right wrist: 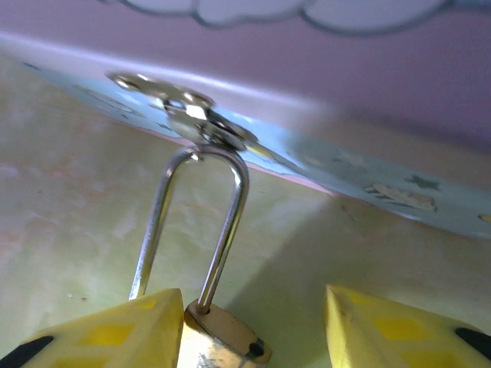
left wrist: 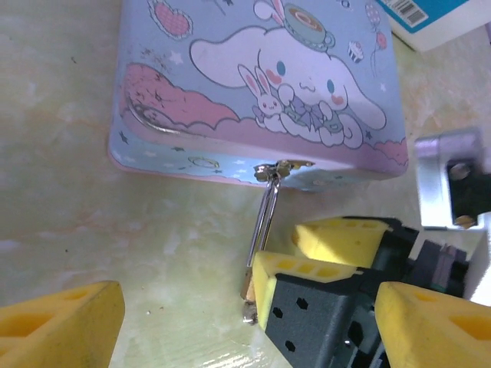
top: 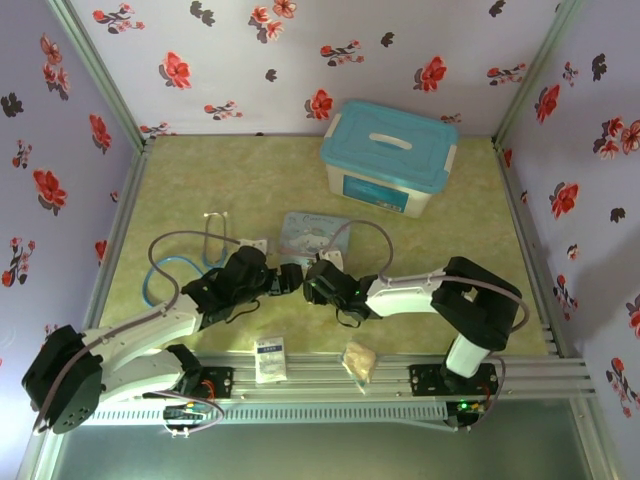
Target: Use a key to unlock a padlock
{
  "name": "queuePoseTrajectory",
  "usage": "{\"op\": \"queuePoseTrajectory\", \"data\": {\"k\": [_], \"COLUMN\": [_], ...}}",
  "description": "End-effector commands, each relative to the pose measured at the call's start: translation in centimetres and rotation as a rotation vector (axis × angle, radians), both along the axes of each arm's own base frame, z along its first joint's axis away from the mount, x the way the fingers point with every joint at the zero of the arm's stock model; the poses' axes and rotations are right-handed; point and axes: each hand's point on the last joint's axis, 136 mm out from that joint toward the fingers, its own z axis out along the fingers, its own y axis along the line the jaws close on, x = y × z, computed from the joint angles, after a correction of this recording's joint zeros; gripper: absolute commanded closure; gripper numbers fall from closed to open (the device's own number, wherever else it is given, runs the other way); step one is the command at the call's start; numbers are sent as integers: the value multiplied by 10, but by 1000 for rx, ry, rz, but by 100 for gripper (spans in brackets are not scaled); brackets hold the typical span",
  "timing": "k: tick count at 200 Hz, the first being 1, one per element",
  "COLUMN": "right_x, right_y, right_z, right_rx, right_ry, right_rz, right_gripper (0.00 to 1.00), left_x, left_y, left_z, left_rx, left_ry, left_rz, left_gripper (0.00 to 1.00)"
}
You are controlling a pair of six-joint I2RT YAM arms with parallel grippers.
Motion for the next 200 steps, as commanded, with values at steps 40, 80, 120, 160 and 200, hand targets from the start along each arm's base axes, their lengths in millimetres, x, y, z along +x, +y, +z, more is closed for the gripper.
{"op": "queuePoseTrajectory", "data": {"k": [40,80,120,160,200], "right_x": [-2,-11,-18,-21,-21], "right_y": [-1,-3,-18,-29,-38], "right_z": [-18,-28,-32,-31,-30], "right_rx": [-55,-53,-18,32,89], "right_ry": [40,88,101,111,122], "right_rz": [-10,-12,-55,-111,-158], "right_gripper": [54,58,62,68,76], "left_x": [10,18,51,88,106], "left_y": [5,9,21,1,-3], "left_z": [12,17,17,20,19], "left_rx": [-12,-2,30,109,179], "left_ry": [-40,-60,-89,-128,-125], "left_rz": [-1,7,64,10,34], "left_gripper": [15,15,14,21,24]}}
